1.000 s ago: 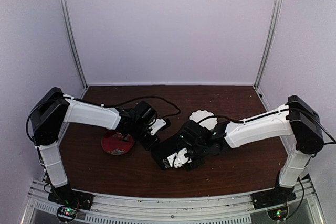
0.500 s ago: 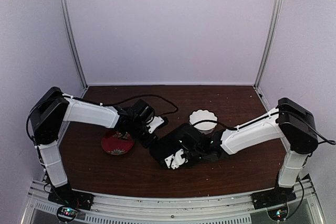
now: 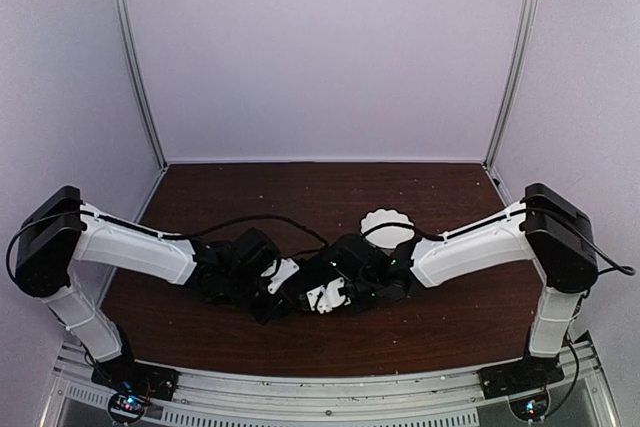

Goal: Sort the hair-cutting tools

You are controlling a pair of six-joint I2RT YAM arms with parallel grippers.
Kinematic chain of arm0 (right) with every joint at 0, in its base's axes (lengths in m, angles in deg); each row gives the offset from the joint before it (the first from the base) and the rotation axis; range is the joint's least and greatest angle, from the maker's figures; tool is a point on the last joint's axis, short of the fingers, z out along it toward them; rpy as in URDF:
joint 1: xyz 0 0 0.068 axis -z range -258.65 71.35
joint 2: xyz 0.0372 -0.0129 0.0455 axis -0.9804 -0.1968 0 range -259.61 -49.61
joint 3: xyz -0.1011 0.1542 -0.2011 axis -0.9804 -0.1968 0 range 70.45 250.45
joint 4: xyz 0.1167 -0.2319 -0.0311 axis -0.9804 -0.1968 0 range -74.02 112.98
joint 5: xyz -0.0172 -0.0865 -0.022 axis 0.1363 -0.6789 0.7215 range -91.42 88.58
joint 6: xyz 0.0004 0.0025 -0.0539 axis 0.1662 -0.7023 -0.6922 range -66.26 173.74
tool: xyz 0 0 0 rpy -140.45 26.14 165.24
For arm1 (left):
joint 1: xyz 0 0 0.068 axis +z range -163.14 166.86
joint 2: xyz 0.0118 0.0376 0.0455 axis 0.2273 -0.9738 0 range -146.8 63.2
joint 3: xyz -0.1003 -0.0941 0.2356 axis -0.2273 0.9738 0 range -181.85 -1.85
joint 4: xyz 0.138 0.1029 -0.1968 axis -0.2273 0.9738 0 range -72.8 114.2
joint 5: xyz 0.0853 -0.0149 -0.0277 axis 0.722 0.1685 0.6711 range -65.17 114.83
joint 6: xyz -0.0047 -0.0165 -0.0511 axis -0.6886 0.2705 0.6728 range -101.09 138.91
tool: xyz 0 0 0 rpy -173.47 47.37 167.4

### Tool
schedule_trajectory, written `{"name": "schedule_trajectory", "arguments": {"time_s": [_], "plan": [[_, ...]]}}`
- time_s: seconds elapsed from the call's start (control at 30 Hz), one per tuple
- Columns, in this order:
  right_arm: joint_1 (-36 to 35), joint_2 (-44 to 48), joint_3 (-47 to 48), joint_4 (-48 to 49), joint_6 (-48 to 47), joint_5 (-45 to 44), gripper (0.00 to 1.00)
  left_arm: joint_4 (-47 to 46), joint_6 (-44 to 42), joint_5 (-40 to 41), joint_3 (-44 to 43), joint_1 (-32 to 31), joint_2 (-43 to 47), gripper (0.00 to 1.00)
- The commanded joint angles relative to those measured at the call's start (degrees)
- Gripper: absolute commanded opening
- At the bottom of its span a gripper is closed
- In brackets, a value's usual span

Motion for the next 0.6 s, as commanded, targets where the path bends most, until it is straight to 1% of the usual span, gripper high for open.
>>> {"name": "schedule_trajectory", "arguments": {"time_s": [0.0,0.1,0.23,0.33,0.4,0.47,0.57], "plan": [[0.7,-3.6,1.7,-10.0,10.6,1.6,0.0,-0.7,3.0,-4.1,-2.0,-1.5,-1.4,0.0],[-2.1,-3.3,2.3,-11.7,13.7,1.8,0.0,-1.3,2.5,-3.1,-5.4,-1.4,-3.3,0.0],[-5.6,-3.1,4.4,-14.7,19.5,4.7,0.0,-2.0,1.9,-5.9,-8.8,-0.9,-5.7,0.0],[-7.5,-2.6,4.4,-15.6,19.5,5.2,0.01,0.6,2.3,-3.9,-9.7,-0.6,-6.1,0.0],[-7.3,-1.4,4.1,-16.1,19.6,5.4,0.1,3.6,2.4,-2.0,-9.5,-0.2,-5.1,0.04],[-6.4,1.7,3.6,-16.7,20.0,5.9,0.23,6.8,2.4,0.0,-9.2,0.2,-3.1,0.12],[-5.4,8.2,3.1,-19.1,19.3,7.2,0.4,12.1,1.8,4.2,-9.6,0.7,0.8,0.22]]}}
